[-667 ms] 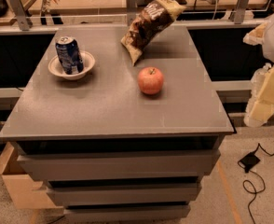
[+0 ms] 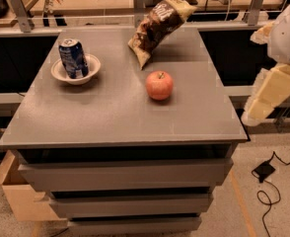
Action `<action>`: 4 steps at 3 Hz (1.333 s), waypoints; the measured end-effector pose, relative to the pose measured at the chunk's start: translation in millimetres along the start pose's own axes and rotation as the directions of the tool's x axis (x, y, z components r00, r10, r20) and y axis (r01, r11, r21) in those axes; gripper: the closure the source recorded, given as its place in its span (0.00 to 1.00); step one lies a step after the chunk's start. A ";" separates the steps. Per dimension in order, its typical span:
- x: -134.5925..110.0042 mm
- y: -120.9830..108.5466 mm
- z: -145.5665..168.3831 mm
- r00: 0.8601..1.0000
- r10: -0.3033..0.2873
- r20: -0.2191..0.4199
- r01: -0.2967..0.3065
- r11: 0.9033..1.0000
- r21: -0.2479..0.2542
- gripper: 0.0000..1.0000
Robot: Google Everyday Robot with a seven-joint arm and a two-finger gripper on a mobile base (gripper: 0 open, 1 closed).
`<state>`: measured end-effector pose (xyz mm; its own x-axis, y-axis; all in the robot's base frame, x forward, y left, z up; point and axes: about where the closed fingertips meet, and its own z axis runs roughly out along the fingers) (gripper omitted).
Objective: Pick pepsi can from paper bowl and place on counter
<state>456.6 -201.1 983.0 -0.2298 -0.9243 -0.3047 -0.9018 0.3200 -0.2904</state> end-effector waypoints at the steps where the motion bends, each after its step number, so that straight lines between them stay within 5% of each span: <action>1: -45.1 -27.4 16.0 0.980 0.095 0.172 -0.098 0.995 0.009 0.00; 2: -83.6 -49.9 24.2 0.926 0.204 0.316 -0.222 0.975 0.022 0.00; 3: -91.0 -62.4 18.2 0.913 0.205 0.353 -0.242 0.968 0.063 0.00; 4: -90.9 -61.7 18.3 0.914 0.204 0.351 -0.240 0.969 0.062 0.00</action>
Offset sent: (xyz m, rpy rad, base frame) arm 0.1227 0.0957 0.0363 0.5772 -0.2103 -0.2503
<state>539.8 -133.1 1012.0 -0.2653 -0.7065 -0.6561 -0.7962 0.5444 -0.2642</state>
